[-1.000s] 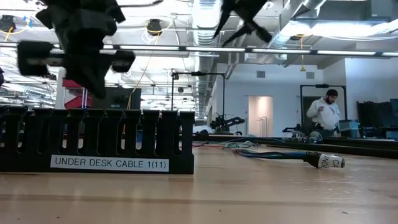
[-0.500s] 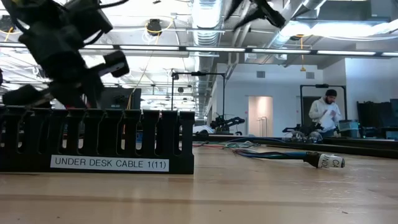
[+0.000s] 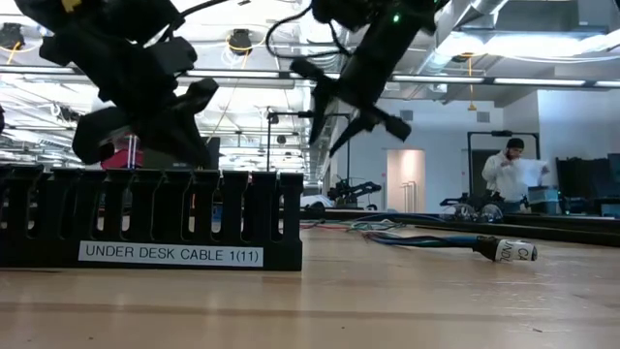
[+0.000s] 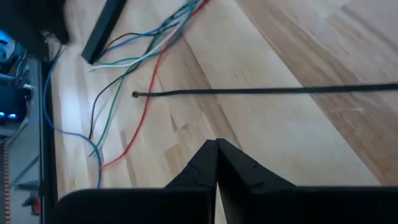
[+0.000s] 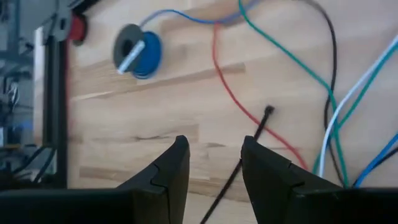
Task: Ziptie cables
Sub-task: Wrap the cable wires with the black zip tie
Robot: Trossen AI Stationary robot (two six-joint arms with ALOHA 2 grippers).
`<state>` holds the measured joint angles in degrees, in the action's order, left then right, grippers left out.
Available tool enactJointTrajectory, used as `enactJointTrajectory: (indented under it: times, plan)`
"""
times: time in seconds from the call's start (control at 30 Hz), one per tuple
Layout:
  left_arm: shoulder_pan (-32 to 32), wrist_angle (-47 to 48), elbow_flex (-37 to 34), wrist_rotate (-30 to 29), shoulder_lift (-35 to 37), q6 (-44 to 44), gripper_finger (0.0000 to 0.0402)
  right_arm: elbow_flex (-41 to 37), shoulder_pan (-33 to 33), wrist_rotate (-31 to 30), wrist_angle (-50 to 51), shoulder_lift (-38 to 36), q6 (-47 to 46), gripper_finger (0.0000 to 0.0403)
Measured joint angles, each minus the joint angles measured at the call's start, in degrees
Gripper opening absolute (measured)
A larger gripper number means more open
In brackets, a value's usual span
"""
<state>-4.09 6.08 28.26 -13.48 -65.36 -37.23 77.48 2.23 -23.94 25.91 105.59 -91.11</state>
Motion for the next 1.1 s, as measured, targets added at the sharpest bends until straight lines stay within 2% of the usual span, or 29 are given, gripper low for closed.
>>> enactJointTrajectory:
  times: [0.1, 0.43, 0.8, 1.1]
  plan:
    - [0.0, 2.3, 0.1, 0.0, 1.7, 1.7, 0.0, 0.0, -0.4, 0.0, -0.1, 2.4, -4.2, 0.0145]
    - [0.0, 6.2, 0.1, 0.0, 4.5, 2.6, 0.0, 0.0, 1.3, 2.1, -3.8, 7.8, -9.9, 0.0158]
    - [0.0, 8.6, 0.1, 0.7, 4.5, 3.6, 0.0, 0.1, 1.5, 2.6, 0.4, 8.2, -12.1, 0.0158]
    - [0.0, 10.1, 0.1, 1.0, 4.5, 3.5, 0.0, 0.1, 1.6, 3.1, -4.8, 12.4, -14.2, 0.0158]
